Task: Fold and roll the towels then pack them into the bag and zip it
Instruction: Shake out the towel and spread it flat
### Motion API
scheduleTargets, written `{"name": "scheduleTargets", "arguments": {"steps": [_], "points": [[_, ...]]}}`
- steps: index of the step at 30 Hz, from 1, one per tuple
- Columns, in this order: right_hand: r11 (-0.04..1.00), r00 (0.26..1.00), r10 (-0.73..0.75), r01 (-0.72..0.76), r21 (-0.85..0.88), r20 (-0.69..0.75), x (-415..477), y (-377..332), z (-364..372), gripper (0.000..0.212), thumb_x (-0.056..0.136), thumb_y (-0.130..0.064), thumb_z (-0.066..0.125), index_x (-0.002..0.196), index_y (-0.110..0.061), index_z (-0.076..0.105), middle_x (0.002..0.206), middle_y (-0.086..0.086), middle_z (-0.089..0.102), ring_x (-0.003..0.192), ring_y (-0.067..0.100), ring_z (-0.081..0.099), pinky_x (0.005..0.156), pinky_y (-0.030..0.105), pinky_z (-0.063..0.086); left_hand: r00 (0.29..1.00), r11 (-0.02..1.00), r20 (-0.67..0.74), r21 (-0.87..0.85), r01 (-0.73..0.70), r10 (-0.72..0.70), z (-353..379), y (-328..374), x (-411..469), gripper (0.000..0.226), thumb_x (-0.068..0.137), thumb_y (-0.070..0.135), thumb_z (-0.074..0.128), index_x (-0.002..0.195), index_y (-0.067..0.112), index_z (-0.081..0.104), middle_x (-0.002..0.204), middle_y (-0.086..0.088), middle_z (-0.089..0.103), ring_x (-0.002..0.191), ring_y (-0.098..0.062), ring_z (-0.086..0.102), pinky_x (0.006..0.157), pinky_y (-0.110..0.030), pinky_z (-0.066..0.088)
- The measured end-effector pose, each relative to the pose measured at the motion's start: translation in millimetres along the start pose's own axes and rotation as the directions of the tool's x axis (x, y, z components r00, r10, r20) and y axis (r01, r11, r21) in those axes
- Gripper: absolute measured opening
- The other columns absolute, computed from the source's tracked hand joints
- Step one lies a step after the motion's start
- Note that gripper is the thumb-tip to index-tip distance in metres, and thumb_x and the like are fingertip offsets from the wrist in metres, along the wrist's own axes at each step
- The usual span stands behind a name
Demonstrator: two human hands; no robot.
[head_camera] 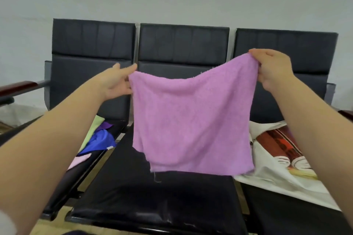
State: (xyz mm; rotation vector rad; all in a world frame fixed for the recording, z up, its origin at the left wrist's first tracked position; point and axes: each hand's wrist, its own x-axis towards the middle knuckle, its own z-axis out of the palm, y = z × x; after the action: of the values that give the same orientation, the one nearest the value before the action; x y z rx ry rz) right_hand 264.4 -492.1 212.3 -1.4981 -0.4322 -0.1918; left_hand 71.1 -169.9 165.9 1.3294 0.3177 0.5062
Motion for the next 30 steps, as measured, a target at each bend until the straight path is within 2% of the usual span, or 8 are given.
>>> {"name": "scheduleTargets", "arguments": {"steps": [3, 7, 10, 13, 17, 23, 27, 30], "points": [[1.000, 0.997, -0.030, 0.029, 0.009, 0.073, 1.8, -2.8, -4.7, 0.025, 0.087, -0.007, 0.067, 0.109, -0.018, 0.070, 0.109, -0.001, 0.069, 0.102, 0.013, 0.065, 0.091, 0.032, 0.055, 0.997, 0.923, 0.072, 0.384, -0.016, -0.012, 0.0, -9.0, -2.4, 0.105, 0.087, -0.011, 0.056, 0.148, 0.030, -0.019, 0.122, -0.009, 0.059, 0.089, -0.018, 0.064, 0.066, -0.026, 0.058], [0.981, 0.984, -0.081, 0.107, -0.161, 0.158, 0.4, -2.6, -9.9, 0.035, 0.080, 0.003, 0.071, 0.111, -0.013, 0.070, 0.105, 0.002, 0.068, 0.100, 0.016, 0.066, 0.091, 0.032, 0.055, 0.988, 0.559, -0.098, 0.815, 0.151, -0.123, -4.8, -2.2, -8.4, 0.066, 0.092, 0.009, 0.060, 0.148, 0.017, 0.027, 0.131, -0.009, 0.048, 0.087, -0.020, 0.057, 0.073, -0.030, 0.053], [0.895, 0.975, -0.129, 0.194, -0.401, 0.183, 1.2, -0.2, -14.5, 0.032, 0.077, -0.002, 0.076, 0.107, -0.014, 0.072, 0.096, 0.000, 0.068, 0.095, 0.017, 0.066, 0.091, 0.035, 0.055, 0.985, 0.784, -0.163, 0.605, 0.139, -0.048, -4.8, 2.6, -4.3, 0.007, 0.096, 0.021, 0.054, 0.096, 0.014, 0.055, 0.089, -0.009, 0.056, 0.074, -0.021, 0.054, 0.083, -0.038, 0.049], [0.856, 0.968, -0.147, 0.226, -0.466, 0.201, 2.0, -1.2, -22.9, 0.035, 0.076, -0.008, 0.079, 0.109, -0.012, 0.071, 0.099, 0.004, 0.068, 0.097, 0.020, 0.065, 0.094, 0.036, 0.053, 0.993, 0.970, -0.108, 0.233, 0.063, -0.039, -3.1, 9.3, -3.2, 0.007, 0.097, 0.019, 0.053, 0.093, 0.013, 0.056, 0.090, -0.006, 0.062, 0.078, -0.018, 0.061, 0.082, -0.039, 0.053], [0.827, 0.954, -0.117, 0.247, -0.505, 0.275, 1.3, -4.5, -32.8, 0.043, 0.076, -0.008, 0.079, 0.117, -0.012, 0.068, 0.106, 0.004, 0.067, 0.101, 0.018, 0.062, 0.094, 0.030, 0.047, 0.997, 0.900, 0.036, 0.430, -0.076, 0.067, -3.1, 12.8, -7.5, 0.045, 0.084, -0.007, 0.062, 0.123, 0.013, 0.057, 0.113, -0.012, 0.063, 0.095, -0.018, 0.064, 0.076, -0.024, 0.057], [0.763, 0.947, -0.134, 0.286, -0.580, 0.290, -4.7, -1.3, -35.9, 0.012, 0.086, -0.016, 0.071, 0.097, -0.013, 0.073, 0.092, 0.003, 0.067, 0.093, 0.022, 0.062, 0.082, 0.035, 0.050, 0.930, 0.593, -0.134, 0.799, -0.103, 0.343, 2.6, 11.7, -6.2, 0.024, 0.079, 0.007, 0.074, 0.103, 0.006, 0.071, 0.097, -0.011, 0.067, 0.090, -0.023, 0.060, 0.087, -0.036, 0.051], [0.904, 0.949, -0.049, 0.174, -0.390, 0.310, -3.0, 7.9, -41.1, 0.013, 0.094, -0.020, 0.060, 0.099, -0.008, 0.063, 0.101, 0.008, 0.067, 0.097, 0.023, 0.065, 0.088, 0.041, 0.054, 0.895, 0.613, -0.151, 0.774, -0.158, 0.421, 4.7, 12.9, -5.5, 0.012, 0.092, 0.017, 0.061, 0.098, 0.008, 0.066, 0.097, -0.007, 0.061, 0.089, -0.018, 0.051, 0.079, -0.031, 0.039], [0.987, 0.950, 0.007, 0.044, -0.155, 0.311, -3.7, 11.9, -45.2, 0.007, 0.094, -0.018, 0.060, 0.093, -0.013, 0.063, 0.095, 0.004, 0.068, 0.089, 0.019, 0.068, 0.081, 0.037, 0.056, 0.922, 0.764, -0.120, 0.604, -0.226, 0.367, 0.4, 16.0, -8.6, 0.013, 0.097, 0.019, 0.052, 0.093, 0.012, 0.063, 0.094, -0.004, 0.060, 0.085, -0.017, 0.055, 0.076, -0.031, 0.048]]}}
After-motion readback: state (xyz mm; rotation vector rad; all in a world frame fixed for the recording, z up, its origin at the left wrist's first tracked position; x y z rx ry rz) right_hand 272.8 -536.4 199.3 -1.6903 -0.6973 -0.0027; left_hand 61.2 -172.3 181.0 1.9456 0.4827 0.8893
